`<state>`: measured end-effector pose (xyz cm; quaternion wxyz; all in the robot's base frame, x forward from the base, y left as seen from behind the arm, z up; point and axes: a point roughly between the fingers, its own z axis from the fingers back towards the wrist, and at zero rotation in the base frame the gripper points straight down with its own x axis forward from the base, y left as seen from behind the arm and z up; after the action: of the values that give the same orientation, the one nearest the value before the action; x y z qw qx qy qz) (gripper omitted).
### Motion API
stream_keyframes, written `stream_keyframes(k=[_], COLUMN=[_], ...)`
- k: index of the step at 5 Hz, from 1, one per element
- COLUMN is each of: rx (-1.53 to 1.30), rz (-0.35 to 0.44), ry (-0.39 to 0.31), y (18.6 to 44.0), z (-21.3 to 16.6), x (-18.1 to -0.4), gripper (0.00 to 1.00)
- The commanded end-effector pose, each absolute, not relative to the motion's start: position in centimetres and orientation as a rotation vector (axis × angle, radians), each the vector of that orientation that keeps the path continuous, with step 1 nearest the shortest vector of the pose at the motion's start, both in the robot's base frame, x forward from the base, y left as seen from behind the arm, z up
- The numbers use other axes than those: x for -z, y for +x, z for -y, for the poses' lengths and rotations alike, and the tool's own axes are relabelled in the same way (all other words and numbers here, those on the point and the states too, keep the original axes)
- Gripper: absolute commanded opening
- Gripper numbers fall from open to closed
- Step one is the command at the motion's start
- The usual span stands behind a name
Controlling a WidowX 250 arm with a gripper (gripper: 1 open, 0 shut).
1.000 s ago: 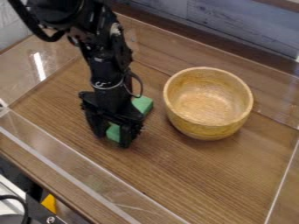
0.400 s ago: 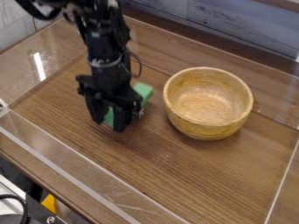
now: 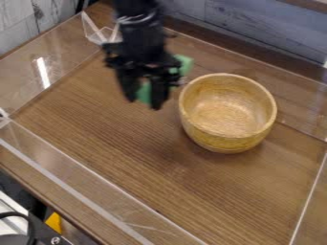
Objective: Put the green block in the brown bowl
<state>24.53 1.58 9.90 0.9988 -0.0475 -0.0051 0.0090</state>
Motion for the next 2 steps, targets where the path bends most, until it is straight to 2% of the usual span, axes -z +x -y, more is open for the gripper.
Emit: stream_keyframes(k=[1, 2], rx=[0.021, 0.054], rz=[0.065, 0.074], ry=[-0.101, -0.104], y=[25.5, 25.7], z=[1.3, 2.4], x=[-11.6, -11.7], gripper=[0.00, 0.00])
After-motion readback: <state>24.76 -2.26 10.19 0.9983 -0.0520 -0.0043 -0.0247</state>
